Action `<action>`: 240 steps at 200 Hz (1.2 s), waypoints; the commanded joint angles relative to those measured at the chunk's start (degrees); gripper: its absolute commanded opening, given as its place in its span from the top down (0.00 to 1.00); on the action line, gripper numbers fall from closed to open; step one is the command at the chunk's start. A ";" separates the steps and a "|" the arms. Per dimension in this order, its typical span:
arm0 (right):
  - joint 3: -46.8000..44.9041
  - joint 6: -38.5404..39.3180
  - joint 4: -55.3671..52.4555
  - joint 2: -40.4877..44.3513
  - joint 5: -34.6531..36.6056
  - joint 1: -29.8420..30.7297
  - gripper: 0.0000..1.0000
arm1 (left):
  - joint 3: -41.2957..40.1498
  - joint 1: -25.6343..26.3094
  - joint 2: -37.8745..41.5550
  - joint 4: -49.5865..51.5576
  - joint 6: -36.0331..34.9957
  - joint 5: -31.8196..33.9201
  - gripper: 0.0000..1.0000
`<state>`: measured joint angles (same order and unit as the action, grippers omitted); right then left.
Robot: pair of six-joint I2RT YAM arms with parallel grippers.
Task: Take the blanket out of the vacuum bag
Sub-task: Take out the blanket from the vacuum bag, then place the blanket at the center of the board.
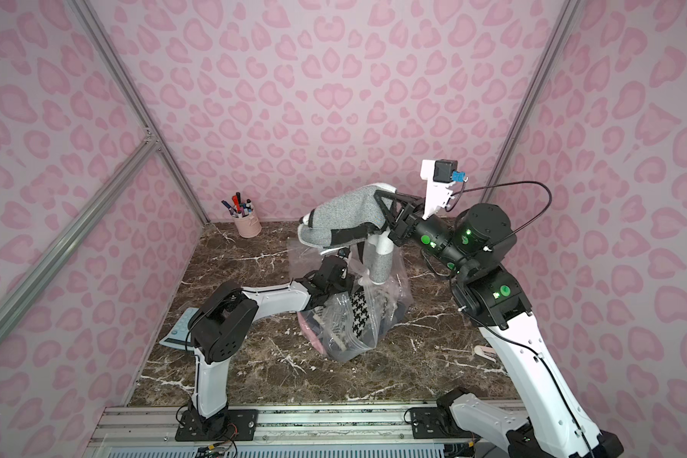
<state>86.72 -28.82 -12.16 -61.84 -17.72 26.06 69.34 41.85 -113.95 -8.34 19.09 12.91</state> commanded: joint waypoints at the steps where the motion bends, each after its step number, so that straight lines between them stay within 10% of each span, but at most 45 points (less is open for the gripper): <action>1: -1.96 5.25 -7.74 1.76 8.72 -2.88 1.00 | -5.79 -0.01 3.51 9.84 8.86 6.77 0.96; 64: -11.90 4.91 -6.49 4.35 4.17 -11.09 1.00 | -18.16 0.26 14.73 7.53 32.94 16.10 0.95; 162: -26.42 3.58 2.63 0.47 0.37 -19.82 1.00 | -19.44 -12.50 23.49 16.82 32.57 31.02 0.96; 240: -27.71 6.35 1.57 -2.21 5.79 -22.37 1.00 | -19.20 -15.47 23.83 11.14 26.11 28.38 0.96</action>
<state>62.00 -22.39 -15.55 -62.61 -12.60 3.22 50.87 26.72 -89.80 4.67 47.37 41.52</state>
